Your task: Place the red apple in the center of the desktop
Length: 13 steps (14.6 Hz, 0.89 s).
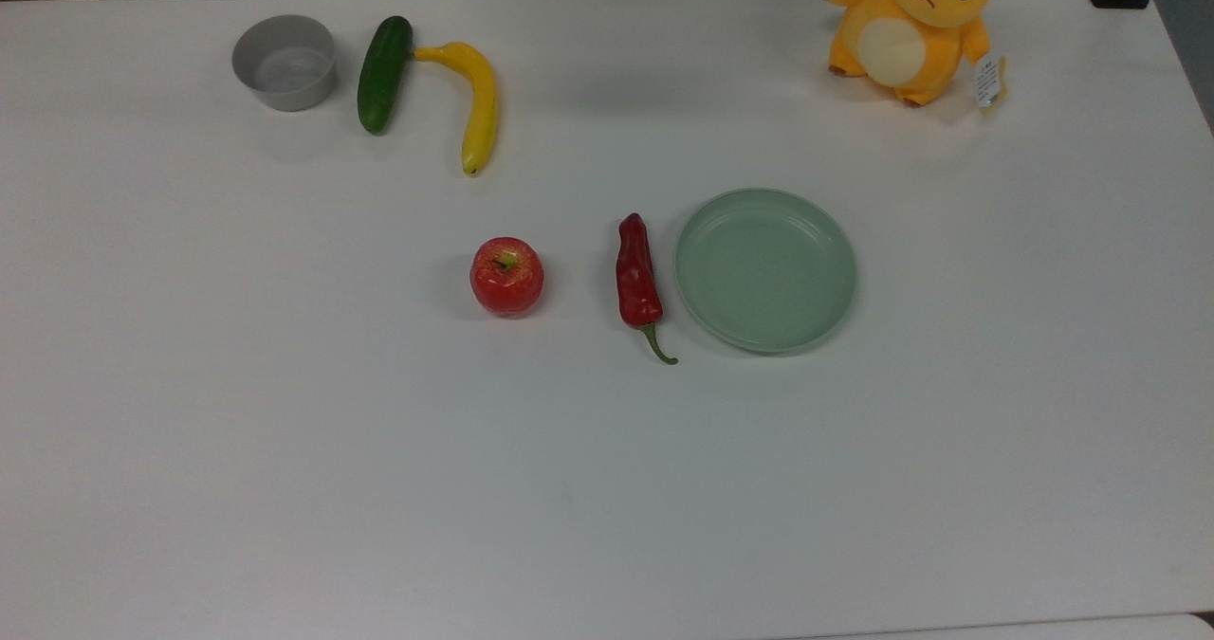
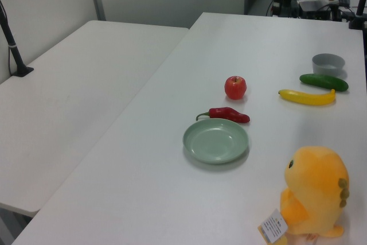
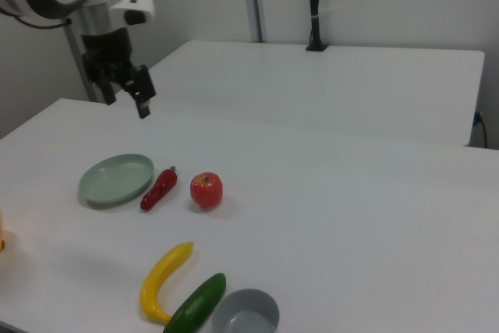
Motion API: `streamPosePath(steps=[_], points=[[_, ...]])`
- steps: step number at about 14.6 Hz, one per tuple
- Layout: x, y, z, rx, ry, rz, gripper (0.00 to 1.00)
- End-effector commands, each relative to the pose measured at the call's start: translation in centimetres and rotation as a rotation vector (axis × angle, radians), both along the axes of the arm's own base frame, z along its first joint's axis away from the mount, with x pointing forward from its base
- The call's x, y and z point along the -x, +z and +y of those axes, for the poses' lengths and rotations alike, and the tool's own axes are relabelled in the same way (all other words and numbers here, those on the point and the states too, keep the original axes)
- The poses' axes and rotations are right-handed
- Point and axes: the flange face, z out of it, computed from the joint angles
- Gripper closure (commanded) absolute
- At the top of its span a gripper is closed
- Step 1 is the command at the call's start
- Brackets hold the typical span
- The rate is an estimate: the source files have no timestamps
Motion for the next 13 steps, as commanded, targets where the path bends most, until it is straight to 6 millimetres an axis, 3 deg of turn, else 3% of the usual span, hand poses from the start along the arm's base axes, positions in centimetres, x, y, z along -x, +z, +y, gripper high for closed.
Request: streamPosePath(steps=[1,4,7,13], points=[[0.6,-1.6,4.6,0.136,0.030,0.048,0.00],[-0.7,-2.3,4.9,0.125,0.082,-0.008,0.00],[-1.4,-2.4,3.6,0.066,0.148,-0.037,0.00],[-1.6,-2.3,3.2,0.021,0.171,-0.045,0.00]])
